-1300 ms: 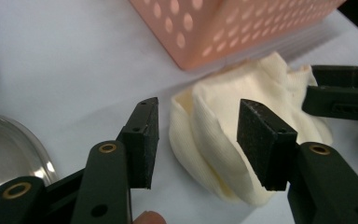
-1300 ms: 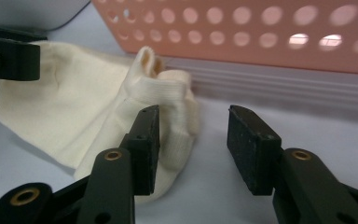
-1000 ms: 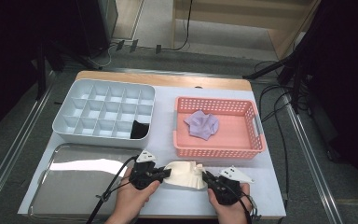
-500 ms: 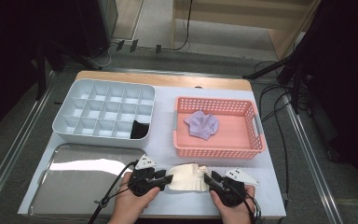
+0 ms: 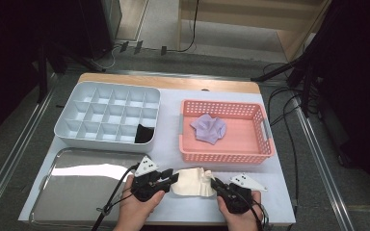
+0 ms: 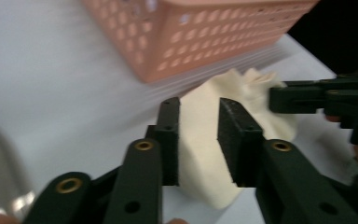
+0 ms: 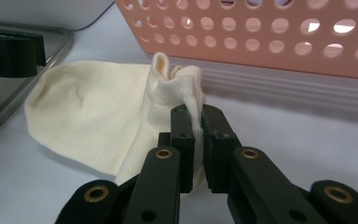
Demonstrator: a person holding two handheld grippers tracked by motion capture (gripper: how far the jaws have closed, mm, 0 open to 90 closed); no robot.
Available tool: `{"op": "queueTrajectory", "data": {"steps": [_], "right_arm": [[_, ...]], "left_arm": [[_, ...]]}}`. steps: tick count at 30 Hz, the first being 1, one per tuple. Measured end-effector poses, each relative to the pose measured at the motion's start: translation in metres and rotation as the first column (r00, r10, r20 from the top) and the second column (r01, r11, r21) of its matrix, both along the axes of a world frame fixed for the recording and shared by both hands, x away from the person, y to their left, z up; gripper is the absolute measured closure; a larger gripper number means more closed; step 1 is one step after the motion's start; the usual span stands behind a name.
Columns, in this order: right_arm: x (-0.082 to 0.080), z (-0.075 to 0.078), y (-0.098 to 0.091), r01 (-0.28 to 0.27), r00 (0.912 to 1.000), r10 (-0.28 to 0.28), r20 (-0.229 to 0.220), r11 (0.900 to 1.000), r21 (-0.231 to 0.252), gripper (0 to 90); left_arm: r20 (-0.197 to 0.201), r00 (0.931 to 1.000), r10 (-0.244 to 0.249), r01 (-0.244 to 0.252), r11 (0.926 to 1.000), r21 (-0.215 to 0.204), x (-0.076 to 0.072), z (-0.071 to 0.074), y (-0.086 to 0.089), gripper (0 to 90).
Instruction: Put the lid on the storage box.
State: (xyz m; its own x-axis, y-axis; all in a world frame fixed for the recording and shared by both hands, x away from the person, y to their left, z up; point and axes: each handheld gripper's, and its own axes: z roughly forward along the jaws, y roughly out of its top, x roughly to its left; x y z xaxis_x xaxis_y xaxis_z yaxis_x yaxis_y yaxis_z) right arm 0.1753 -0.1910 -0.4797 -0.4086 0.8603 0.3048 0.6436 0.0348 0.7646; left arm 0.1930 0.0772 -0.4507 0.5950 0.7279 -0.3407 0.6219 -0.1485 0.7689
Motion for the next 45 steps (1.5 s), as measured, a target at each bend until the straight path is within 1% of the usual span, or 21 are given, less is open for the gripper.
{"op": "queueTrajectory", "data": {"steps": [1,2,4,9,11,12,15,21,22,23,24,26,28,31,36,37,40,42,43,44,45], "right_arm": [[0.0,0.001,0.001,0.0,1.0,0.0,-0.005,1.0,0.001,84.4],[0.0,0.001,0.001,0.0,1.0,0.0,-0.005,1.0,0.001,84.4],[-0.001,0.005,0.003,-0.007,1.0,0.007,0.002,0.9999,0.016,84.4],[-0.006,0.011,0.007,-0.04,0.9988,0.039,0.029,0.9984,0.04,84.3],[-0.007,0.013,0.009,-0.047,0.9984,0.046,0.032,0.9978,0.046,84.3],[-0.008,0.016,0.012,-0.062,0.9975,0.06,0.037,0.9968,0.051,84.3],[-0.01,0.019,0.02,-0.087,0.9951,0.084,0.051,0.9949,0.05,84.3],[-0.014,0.023,0.034,-0.118,0.991,0.115,0.069,0.992,0.046,84.3],[-0.014,0.024,0.038,-0.114,0.991,0.111,0.075,0.9931,0.028,84.3],[-0.015,0.024,0.039,-0.11,0.9911,0.107,0.079,0.9935,0.03,84.3],[-0.015,0.024,0.039,-0.108,0.9909,0.105,0.083,0.9939,0.025,84.3],[-0.014,0.024,0.04,-0.103,0.9915,0.101,0.082,0.9945,0.02,84.3],[-0.012,0.022,0.042,-0.104,0.992,0.103,0.073,0.9944,0.017,84.2],[-0.011,0.021,0.046,-0.103,0.9927,0.102,0.064,0.9946,0.014,84.0],[-0.007,0.018,0.062,-0.115,0.9917,0.116,0.055,0.9933,-0.014,83.7],[-0.004,0.015,0.069,-0.082,0.9948,0.084,0.059,0.9962,-0.029,84.0],[-0.002,0.011,0.073,-0.083,0.9954,0.084,0.047,0.9963,-0.024,84.0],[-0.001,0.005,0.083,-0.127,0.9911,0.128,0.038,0.9917,-0.024,81.8],[-0.001,0.005,0.083,-0.127,0.9911,0.128,0.038,0.9917,-0.024,81.8],[-0.001,0.004,0.085,-0.146,0.9879,0.146,0.052,0.9892,-0.015,75.3],[-0.001,0.004,0.085,-0.146,0.9879,0.146,0.052,0.9892,-0.015,75.3]], "left_arm": [[0.0,1.0,0.0,0.0,1.0,0.0,0.0,0.0,0.0,80.2],[-0.003,0.9998,-0.019,0.019,0.9998,0.007,0.0,-0.001,-0.005,80.2],[-0.022,0.9978,-0.063,0.063,0.9977,0.025,0.002,-0.005,-0.017,89.6],[-0.094,0.9942,-0.053,0.062,0.994,0.091,0.012,-0.022,-0.04,90.0],[-0.1,0.9935,-0.054,0.065,0.9927,0.101,0.013,-0.024,-0.042,90.0],[-0.111,0.9926,-0.051,0.065,0.9903,0.123,0.015,-0.027,-0.045,90.0],[-0.111,0.9926,-0.049,0.064,0.9888,0.135,0.016,-0.03,-0.046,90.0],[-0.105,0.9929,-0.056,0.067,0.992,0.107,0.015,-0.028,-0.043,89.1],[-0.098,0.9938,-0.052,0.062,0.9929,0.102,0.013,-0.026,-0.04,79.7],[-0.092,0.9948,-0.043,0.052,0.9946,0.09,0.012,-0.024,-0.037,77.2],[-0.072,0.9966,-0.041,0.046,0.9965,0.07,0.009,-0.018,-0.027,74.8],[-0.066,0.9974,-0.031,0.035,0.9976,0.06,0.008,-0.015,-0.021,73.5],[-0.048,0.9988,0.01,-0.008,0.9993,0.037,0.006,-0.009,-0.003,72.9],[-0.049,0.9984,0.028,-0.027,0.9992,0.029,0.006,-0.007,0.005,72.2],[-0.074,0.9969,0.026,-0.025,0.9996,0.016,0.006,-0.01,0.014,69.8],[-0.097,0.9951,0.022,-0.021,0.9997,0.015,0.008,-0.013,0.014,70.5],[-0.117,0.9927,0.027,-0.026,0.9996,0.015,0.009,-0.016,0.014,76.6],[-0.145,0.9893,0.016,-0.014,0.9998,0.014,0.012,-0.019,0.015,80.9],[-0.145,0.9893,0.016,-0.014,0.9998,0.014,0.012,-0.019,0.015,82.2],[-0.148,0.9889,0.013,-0.012,0.9999,0.012,0.013,-0.02,0.015,83.5],[-0.148,0.9889,0.013,-0.012,0.9999,0.012,0.013,-0.02,0.015,83.6]]}}
